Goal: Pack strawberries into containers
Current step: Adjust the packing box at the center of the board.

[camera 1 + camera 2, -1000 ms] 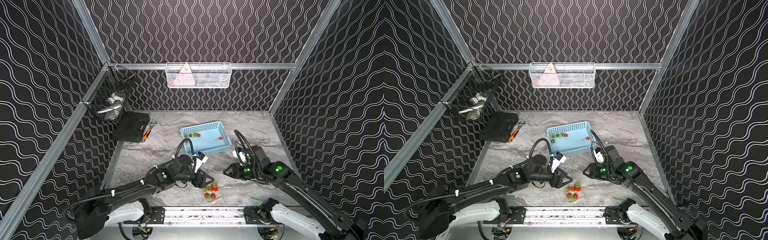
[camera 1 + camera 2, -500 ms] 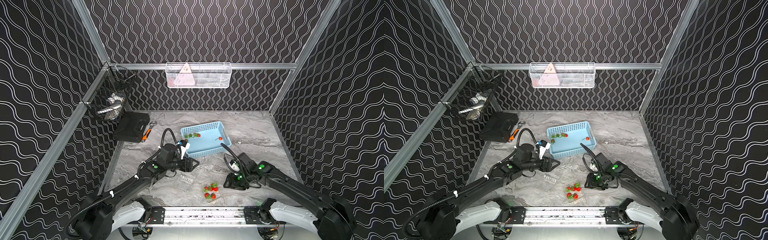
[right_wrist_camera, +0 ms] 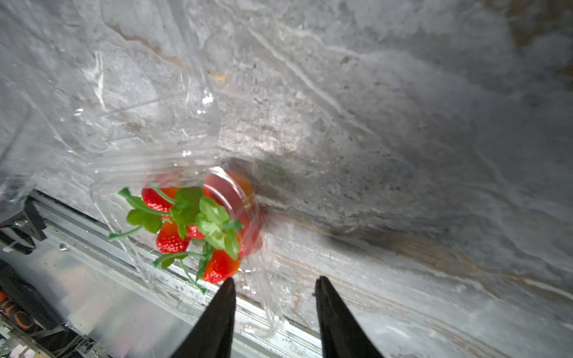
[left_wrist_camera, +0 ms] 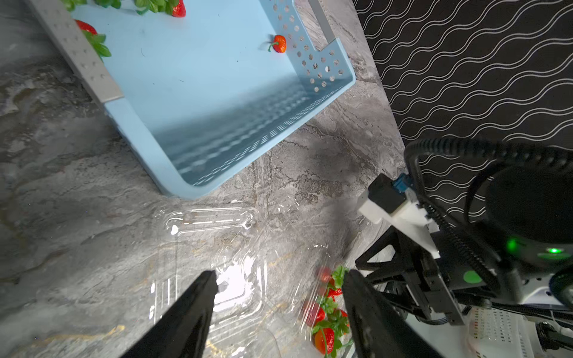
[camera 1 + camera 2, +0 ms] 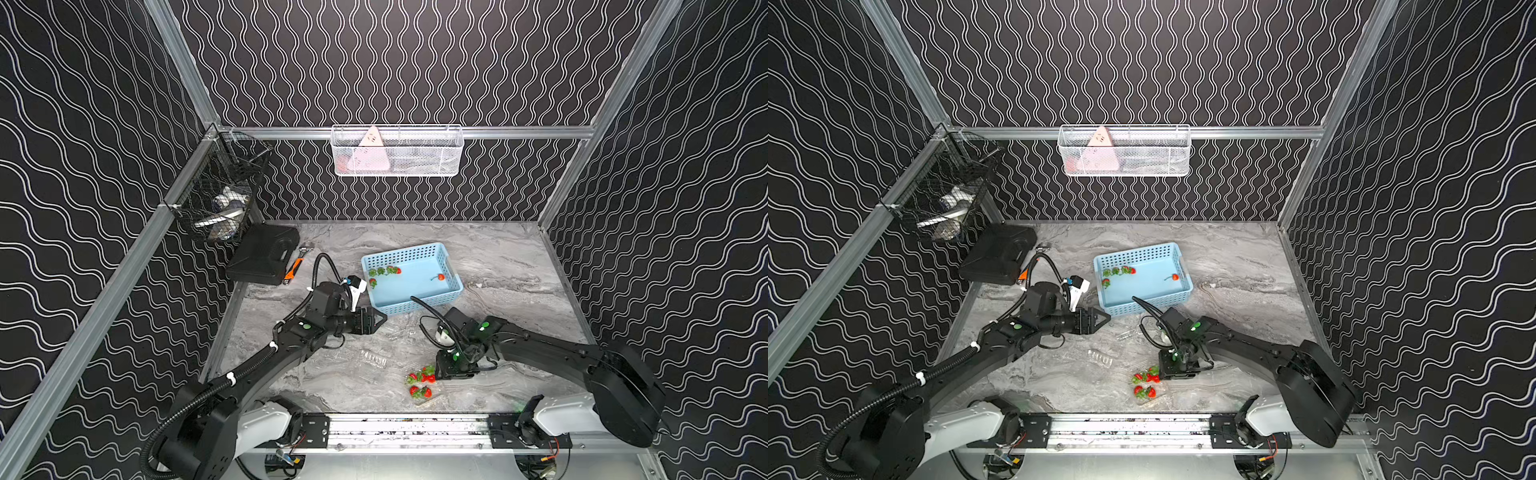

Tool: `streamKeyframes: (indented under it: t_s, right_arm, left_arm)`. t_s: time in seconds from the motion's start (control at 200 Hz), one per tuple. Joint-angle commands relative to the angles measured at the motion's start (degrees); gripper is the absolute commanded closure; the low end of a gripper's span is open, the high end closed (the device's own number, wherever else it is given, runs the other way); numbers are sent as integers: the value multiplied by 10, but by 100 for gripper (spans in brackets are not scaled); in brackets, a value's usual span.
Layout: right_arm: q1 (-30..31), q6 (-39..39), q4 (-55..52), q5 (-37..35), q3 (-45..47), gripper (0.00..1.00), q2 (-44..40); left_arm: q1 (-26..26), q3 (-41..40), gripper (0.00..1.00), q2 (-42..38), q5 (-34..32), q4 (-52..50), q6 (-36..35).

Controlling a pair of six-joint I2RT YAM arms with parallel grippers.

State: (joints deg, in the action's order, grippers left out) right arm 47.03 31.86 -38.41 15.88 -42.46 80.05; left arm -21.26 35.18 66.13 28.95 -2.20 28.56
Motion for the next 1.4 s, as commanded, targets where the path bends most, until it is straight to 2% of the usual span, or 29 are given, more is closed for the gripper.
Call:
streamKeyframes:
  t_s: [0.0,0.4,0.986,1.146,1.396]
  right_arm:
    - [6,-8,10,-13,-4,58,8]
    - [11,-15,0,-61,-34,74,45]
    - [-78,-95,2,-74,-105,76,86]
    - [-84,-114,-10,-83,-129,71,79]
    - [-95,-95,-43,-80,-120,57,-6]
  left_arm:
    - [7,19,30,-3,6,-10,-3]
    - [13,31,30,4,14,-13,-5]
    - [13,12,31,34,39,26,11]
    - [13,3,31,43,43,30,15]
    - [-13,-14,31,73,28,46,21]
